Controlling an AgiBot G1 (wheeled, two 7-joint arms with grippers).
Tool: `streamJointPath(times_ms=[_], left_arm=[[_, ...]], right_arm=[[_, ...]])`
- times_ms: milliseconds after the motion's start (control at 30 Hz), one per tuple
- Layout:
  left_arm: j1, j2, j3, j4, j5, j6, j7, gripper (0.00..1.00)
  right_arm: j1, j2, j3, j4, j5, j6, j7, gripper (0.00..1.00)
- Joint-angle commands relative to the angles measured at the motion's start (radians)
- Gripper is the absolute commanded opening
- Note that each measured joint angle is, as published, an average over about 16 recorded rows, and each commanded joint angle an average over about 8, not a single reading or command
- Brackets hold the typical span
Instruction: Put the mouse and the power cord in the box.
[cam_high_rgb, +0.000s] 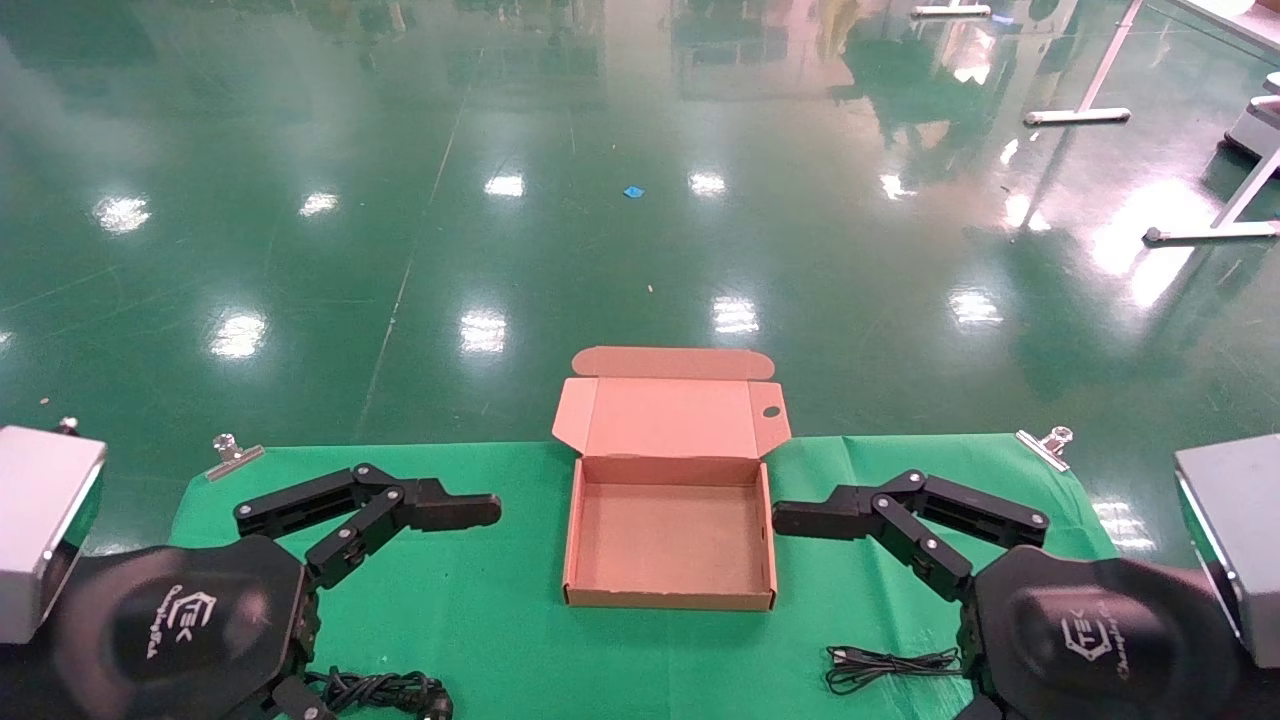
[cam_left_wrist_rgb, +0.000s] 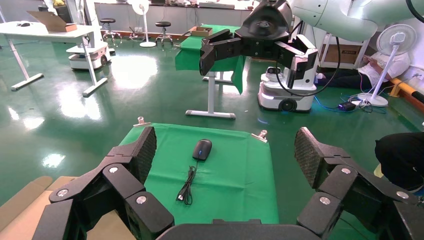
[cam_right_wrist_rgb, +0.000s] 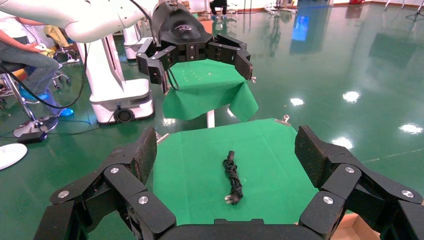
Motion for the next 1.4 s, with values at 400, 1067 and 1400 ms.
streamJointPath(times_ms=[400, 1067, 1400], left_arm=[[0.000, 0.000, 0.000, 0.000, 0.000, 0.000, 0.000, 1.00], [-0.037, -0.026, 0.035, 0.021, 0.085, 0.040, 0.008, 1.00], [-0.164, -0.025, 0.160, 0.068, 0.322, 0.083, 0.047, 1.00]], right_arm=[[0.000, 0.000, 0.000, 0.000, 0.000, 0.000, 0.000, 1.00], [0.009, 0.057, -0.014, -0.044, -0.088, -0.041, -0.060, 1.00], [0.088, 0.084, -0.113, -0.157, -0.275, -0.085, -0.190, 1.00]])
